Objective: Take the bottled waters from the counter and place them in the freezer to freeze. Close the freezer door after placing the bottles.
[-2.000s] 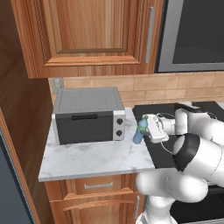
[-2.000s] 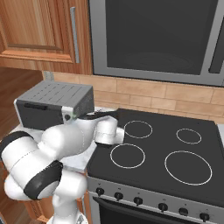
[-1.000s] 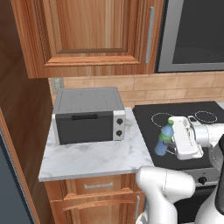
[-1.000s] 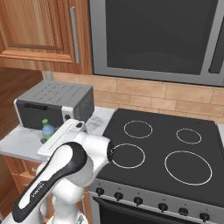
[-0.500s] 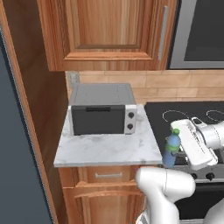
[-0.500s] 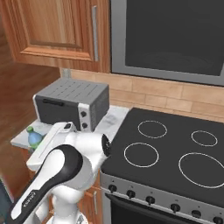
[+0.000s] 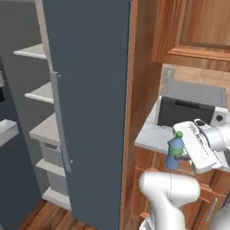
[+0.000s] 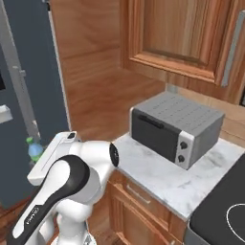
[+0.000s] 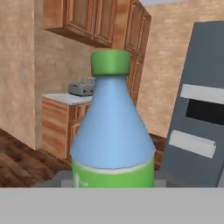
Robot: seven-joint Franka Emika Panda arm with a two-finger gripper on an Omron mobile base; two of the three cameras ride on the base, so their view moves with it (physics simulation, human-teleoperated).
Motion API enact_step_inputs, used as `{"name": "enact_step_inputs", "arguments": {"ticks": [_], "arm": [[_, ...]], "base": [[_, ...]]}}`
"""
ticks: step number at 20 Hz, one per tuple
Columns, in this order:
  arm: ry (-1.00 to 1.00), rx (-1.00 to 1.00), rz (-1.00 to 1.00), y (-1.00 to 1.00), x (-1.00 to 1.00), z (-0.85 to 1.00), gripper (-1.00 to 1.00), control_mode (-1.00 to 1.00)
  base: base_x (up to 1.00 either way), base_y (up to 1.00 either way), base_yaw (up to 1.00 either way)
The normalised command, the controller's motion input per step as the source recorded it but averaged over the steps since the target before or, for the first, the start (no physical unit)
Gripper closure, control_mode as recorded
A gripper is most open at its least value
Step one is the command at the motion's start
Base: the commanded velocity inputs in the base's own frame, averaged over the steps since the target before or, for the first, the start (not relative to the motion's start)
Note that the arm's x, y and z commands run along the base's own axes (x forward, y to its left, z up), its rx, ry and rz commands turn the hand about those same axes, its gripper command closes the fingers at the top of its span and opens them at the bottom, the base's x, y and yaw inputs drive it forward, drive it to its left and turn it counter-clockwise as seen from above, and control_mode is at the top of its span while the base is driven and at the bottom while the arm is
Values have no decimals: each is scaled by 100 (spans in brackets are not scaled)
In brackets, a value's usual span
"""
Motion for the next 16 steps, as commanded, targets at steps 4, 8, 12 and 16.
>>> {"name": "enact_step_inputs", "arguments": {"ticks": [4,8,12,16], "arm": [[0,0,0,0,0,0,100,100],[0,0,0,0,0,0,100,100],[0,0,0,0,0,0,100,100],[0,0,0,0,0,0,100,100]], "base": [[0,71,70],[5,67,57],[29,53,13],[46,55,-2]]}}
